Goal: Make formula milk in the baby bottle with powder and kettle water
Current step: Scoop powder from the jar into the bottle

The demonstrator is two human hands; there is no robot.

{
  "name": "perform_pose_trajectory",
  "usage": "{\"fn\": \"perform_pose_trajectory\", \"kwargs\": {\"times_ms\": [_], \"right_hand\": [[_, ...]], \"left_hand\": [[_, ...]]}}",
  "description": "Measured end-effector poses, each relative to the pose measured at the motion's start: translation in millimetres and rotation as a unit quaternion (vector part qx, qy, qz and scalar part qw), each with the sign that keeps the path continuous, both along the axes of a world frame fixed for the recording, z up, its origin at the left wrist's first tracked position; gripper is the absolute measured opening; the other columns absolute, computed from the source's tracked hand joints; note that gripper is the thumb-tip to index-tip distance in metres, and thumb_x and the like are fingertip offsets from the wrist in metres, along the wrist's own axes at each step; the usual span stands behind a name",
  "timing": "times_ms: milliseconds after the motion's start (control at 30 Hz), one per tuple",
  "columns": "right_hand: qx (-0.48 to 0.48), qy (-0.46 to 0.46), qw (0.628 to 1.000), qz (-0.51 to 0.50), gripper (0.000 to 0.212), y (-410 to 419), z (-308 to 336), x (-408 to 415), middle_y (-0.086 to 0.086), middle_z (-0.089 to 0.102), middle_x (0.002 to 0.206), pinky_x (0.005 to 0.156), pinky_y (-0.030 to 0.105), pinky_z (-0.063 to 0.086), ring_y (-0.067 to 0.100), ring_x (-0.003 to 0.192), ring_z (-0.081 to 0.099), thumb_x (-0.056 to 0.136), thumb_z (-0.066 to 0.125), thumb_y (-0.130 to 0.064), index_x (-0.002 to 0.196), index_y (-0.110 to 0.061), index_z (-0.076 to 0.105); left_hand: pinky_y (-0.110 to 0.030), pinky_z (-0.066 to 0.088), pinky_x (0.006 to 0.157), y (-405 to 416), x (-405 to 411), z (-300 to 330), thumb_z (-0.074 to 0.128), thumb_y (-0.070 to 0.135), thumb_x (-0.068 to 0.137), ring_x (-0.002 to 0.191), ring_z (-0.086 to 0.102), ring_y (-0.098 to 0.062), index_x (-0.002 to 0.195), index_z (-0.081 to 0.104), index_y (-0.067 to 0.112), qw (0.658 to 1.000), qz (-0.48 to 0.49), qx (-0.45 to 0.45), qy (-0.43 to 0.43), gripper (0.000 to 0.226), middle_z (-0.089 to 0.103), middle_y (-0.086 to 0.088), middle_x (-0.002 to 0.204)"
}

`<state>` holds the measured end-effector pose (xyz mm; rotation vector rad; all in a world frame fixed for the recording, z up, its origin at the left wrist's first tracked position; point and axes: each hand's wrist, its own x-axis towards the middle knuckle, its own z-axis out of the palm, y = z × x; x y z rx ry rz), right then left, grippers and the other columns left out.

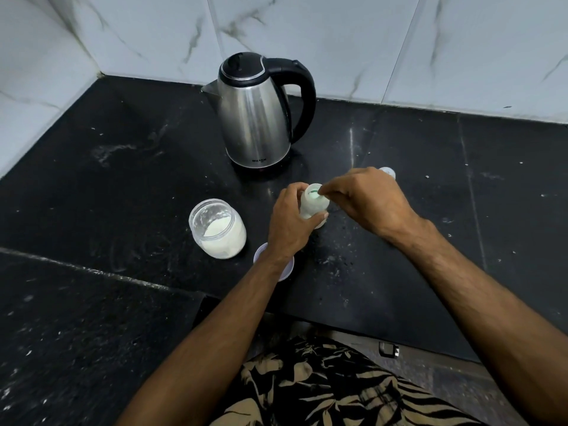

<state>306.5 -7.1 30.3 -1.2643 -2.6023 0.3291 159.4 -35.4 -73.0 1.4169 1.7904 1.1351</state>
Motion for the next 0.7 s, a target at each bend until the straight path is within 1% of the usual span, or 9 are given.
{"fn": "perform_pose_trajectory", "kwargs": {"times_ms": [67,133,233,267,367,500,600,633,700], "right_hand": [[-0.006,0.003,1.0,0.007,0.027,-1.6,0.5,-0.3,0.008,0.072,0.111,0.086,0.043,0.053,0.028,0.103,0.067,0.099,0.059,-0.019,0.123,-0.022,0.07],[0.005,0.046,0.999,0.004,0.024,-1.5,-0.5,0.8,0.007,0.074,0.107,0.084,0.044,0.053,0.026,0.101,0.067,0.097,0.062,-0.016,0.119,-0.02,0.073],[-0.007,0.0,1.0,0.01,0.026,-0.8,-1.1,-0.4,0.008,0.073,0.111,0.085,0.042,0.053,0.027,0.102,0.068,0.099,0.059,-0.017,0.122,-0.02,0.071],[-0.005,-0.001,1.0,0.016,0.025,-1.8,-0.8,-0.3,0.008,0.074,0.11,0.085,0.042,0.054,0.027,0.102,0.068,0.099,0.06,-0.016,0.121,-0.019,0.071],[0.022,0.066,0.997,0.025,0.021,-0.5,0.4,2.3,0.008,0.076,0.102,0.078,0.045,0.055,0.028,0.096,0.069,0.093,0.066,-0.01,0.112,-0.012,0.076],[-0.025,0.007,0.999,0.028,0.024,2.7,-0.7,2.0,0.005,0.074,0.113,0.086,0.043,0.054,0.026,0.104,0.069,0.098,0.06,-0.018,0.119,-0.018,0.072],[0.028,0.085,0.995,0.042,0.018,0.4,-1.5,2.6,0.007,0.077,0.101,0.077,0.044,0.057,0.029,0.094,0.071,0.094,0.066,-0.012,0.109,-0.012,0.076],[0.03,0.088,0.995,0.041,0.018,0.1,-2.8,2.2,0.007,0.077,0.1,0.076,0.045,0.057,0.029,0.092,0.071,0.094,0.066,-0.011,0.108,-0.011,0.076],[0.007,0.046,0.998,0.036,0.021,2.3,-7.2,0.6,0.007,0.076,0.104,0.08,0.045,0.056,0.029,0.096,0.07,0.097,0.062,-0.016,0.113,-0.014,0.075]], "left_hand": [[-0.041,0.055,0.093,0.3,-0.2,0.0,0.086,0.023,0.072,0.109,0.06,-0.017,0.12,0.055,0.017,1.0,-0.003,-0.005,0.001,0.058,0.062,-0.002,0.122],[-0.041,0.055,0.093,0.5,-0.4,0.3,0.086,0.024,0.072,0.109,0.06,-0.017,0.12,0.055,0.017,1.0,-0.004,-0.002,0.0,0.057,0.062,-0.002,0.121],[-0.041,0.055,0.093,0.5,-0.9,0.8,0.086,0.023,0.073,0.109,0.06,-0.017,0.12,0.055,0.017,1.0,-0.004,-0.007,-0.003,0.057,0.062,-0.002,0.122],[-0.041,0.055,0.093,0.2,-0.9,0.8,0.086,0.023,0.073,0.109,0.06,-0.017,0.12,0.055,0.017,1.0,-0.004,-0.008,-0.004,0.057,0.062,-0.002,0.122],[-0.042,0.055,0.092,0.1,-0.9,1.4,0.086,0.022,0.073,0.109,0.06,-0.018,0.119,0.055,0.016,1.0,-0.007,-0.001,-0.002,0.056,0.062,-0.003,0.121],[-0.042,0.054,0.093,0.3,-1.3,2.2,0.086,0.022,0.073,0.109,0.061,-0.018,0.12,0.055,0.015,1.0,-0.007,-0.006,-0.004,0.057,0.062,-0.003,0.122],[-0.043,0.054,0.092,0.3,-1.4,2.3,0.086,0.022,0.072,0.108,0.061,-0.019,0.119,0.055,0.015,1.0,-0.01,-0.002,-0.006,0.056,0.062,-0.004,0.12],[-0.043,0.054,0.092,0.2,-1.5,2.6,0.086,0.022,0.072,0.108,0.061,-0.019,0.119,0.055,0.016,1.0,-0.011,-0.002,-0.006,0.056,0.062,-0.004,0.12],[-0.043,0.054,0.092,0.1,-1.7,2.5,0.086,0.022,0.072,0.108,0.061,-0.018,0.119,0.055,0.015,1.0,-0.011,-0.004,-0.004,0.056,0.062,-0.003,0.12]]}}
